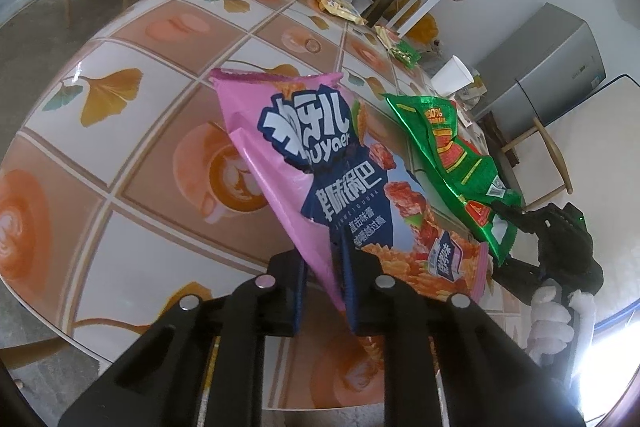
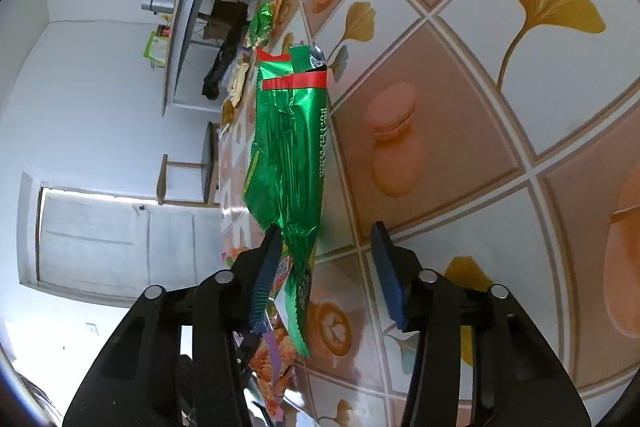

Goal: Collect trash
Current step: 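Grasp the pink snack bag with the left tool while the right tool grasps the green bag, then lift both bags and carry them toward the blue wastebasket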

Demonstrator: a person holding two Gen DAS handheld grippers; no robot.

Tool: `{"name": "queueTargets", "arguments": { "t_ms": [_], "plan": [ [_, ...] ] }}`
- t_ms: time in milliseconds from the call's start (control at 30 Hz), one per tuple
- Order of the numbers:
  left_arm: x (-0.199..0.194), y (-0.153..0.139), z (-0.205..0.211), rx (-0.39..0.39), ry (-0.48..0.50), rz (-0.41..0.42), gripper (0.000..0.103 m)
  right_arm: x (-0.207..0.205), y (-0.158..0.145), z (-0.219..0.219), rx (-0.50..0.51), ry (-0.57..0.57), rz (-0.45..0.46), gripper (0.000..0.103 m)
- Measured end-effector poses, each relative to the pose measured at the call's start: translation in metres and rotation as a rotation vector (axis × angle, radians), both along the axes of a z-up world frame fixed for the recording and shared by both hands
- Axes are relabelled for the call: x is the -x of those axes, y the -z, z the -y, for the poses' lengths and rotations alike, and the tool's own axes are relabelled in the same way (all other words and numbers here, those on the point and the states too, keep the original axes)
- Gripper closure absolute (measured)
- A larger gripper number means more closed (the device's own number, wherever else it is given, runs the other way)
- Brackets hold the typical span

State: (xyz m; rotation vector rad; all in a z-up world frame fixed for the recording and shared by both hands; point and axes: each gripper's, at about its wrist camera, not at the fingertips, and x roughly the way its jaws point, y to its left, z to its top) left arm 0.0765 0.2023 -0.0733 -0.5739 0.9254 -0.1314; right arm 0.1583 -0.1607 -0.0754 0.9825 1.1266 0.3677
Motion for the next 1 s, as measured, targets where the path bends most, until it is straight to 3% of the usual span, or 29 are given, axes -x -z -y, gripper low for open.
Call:
{"name": "queueTargets", "arguments": {
  "t_ms": [300, 567, 1000],
  "plan": [
    [0.0, -0.001, 0.004, -0.02, 0.013, 0.005, 0.091, 0.001, 0.019, 0.007, -0.102, 0.022, -0.057, 0.09],
    [0.001, -0.009, 0.015, -0.06, 0.032, 0.035, 0.091, 0.01, 0.022, 0.015, -0.191, 0.042, -0.039, 0.096],
    [0.001, -0.019, 0.024, -0.079, 0.062, 0.075, 0.092, 0.026, 0.017, 0.032, -0.233, 0.083, -0.007, 0.099]
  ]
}}
